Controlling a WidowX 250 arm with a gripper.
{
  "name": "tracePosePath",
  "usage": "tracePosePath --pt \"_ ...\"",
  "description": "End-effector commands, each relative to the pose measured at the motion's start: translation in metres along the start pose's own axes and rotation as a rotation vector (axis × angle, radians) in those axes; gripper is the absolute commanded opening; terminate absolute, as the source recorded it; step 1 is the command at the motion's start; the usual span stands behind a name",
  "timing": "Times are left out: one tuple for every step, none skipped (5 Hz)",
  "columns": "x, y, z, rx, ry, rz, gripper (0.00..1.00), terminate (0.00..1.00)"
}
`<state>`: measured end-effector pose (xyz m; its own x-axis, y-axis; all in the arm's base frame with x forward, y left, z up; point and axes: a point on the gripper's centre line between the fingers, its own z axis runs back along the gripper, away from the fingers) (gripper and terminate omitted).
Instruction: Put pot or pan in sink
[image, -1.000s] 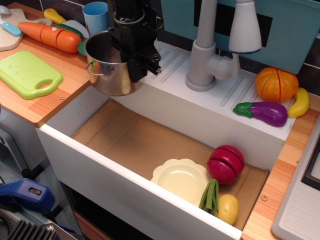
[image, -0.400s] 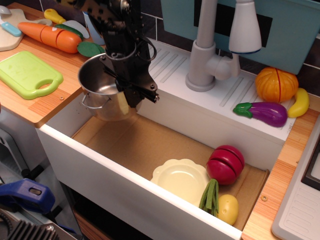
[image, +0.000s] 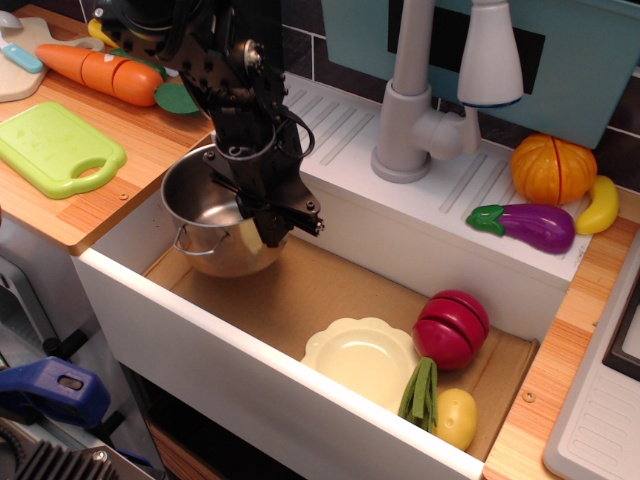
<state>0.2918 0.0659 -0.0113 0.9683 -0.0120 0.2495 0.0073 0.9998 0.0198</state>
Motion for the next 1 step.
tracePosePath --pt "0.0071 -0.0069 -0.0048 -0.008 -0.025 0.038 1.00 1.00"
